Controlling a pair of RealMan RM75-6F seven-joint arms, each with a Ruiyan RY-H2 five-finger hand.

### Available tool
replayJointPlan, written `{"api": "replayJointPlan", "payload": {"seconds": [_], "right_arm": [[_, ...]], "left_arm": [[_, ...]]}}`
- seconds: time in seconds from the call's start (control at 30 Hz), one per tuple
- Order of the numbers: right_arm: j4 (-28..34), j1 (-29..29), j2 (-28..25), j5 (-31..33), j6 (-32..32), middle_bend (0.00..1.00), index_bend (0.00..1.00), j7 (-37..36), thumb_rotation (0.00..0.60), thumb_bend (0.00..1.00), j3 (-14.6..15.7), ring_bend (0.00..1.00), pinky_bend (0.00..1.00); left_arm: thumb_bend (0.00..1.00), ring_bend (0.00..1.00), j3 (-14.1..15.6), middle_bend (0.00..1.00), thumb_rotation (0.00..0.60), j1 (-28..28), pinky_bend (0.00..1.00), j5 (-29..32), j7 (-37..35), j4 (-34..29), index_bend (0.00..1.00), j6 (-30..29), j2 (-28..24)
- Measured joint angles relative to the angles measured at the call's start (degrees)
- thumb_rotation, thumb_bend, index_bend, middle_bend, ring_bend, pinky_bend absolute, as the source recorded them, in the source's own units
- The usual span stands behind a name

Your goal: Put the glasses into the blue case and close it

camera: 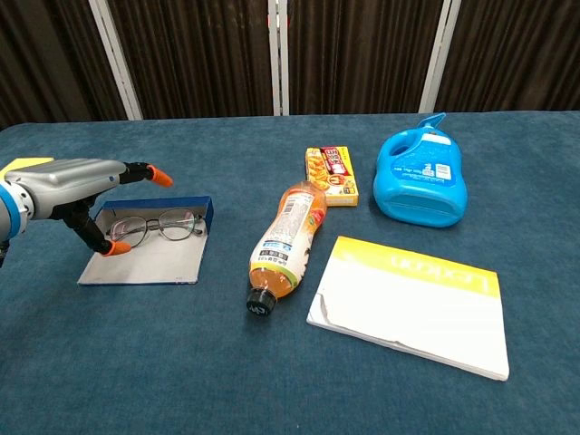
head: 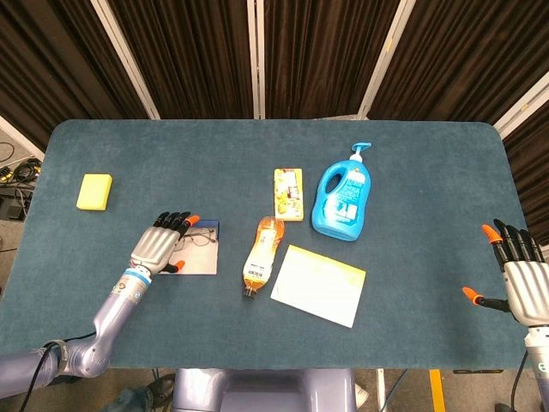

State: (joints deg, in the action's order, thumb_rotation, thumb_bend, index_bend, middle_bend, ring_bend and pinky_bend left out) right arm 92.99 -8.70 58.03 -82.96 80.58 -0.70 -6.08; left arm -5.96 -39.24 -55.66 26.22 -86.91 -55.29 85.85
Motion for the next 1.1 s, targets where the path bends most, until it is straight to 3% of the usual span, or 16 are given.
{"api": "replayJointPlan", "payload": {"seconds": [0.27, 0.6, 1.1], "right_arm": [[0.06, 0.05, -0.08, 0.04, 0.07, 0.00, 0.00, -0.15, 0.600, 0.00, -0.01, 0.00, 0.00], [0.20, 0.09, -0.18, -0.17, 0.23, 0.00, 0.00, -0.26, 0.600, 0.00, 0.04, 0.00, 0.00], [-0.02, 0.07, -0.08, 0.00, 0.11, 0.00, 0.00, -0.30, 0.600, 0.00, 0.02, 0.00, 0.00]], "left_arm": [[0.32, 0.00, 1.89, 0.00, 0.600, 0.80, 0.00, 2.55, 3.72, 0.22, 0.27, -1.74, 0.28], [0.32, 0.00, 4.78, 0.00, 0.600, 3.33, 0.00, -2.25, 0.50, 1.03, 0.28, -2.27, -0.04], [0.32, 0.00, 3.20, 0.00, 0.600, 3.79, 0.00, -5.08, -1.27, 9.25, 0.28, -2.81, 5.47]]}}
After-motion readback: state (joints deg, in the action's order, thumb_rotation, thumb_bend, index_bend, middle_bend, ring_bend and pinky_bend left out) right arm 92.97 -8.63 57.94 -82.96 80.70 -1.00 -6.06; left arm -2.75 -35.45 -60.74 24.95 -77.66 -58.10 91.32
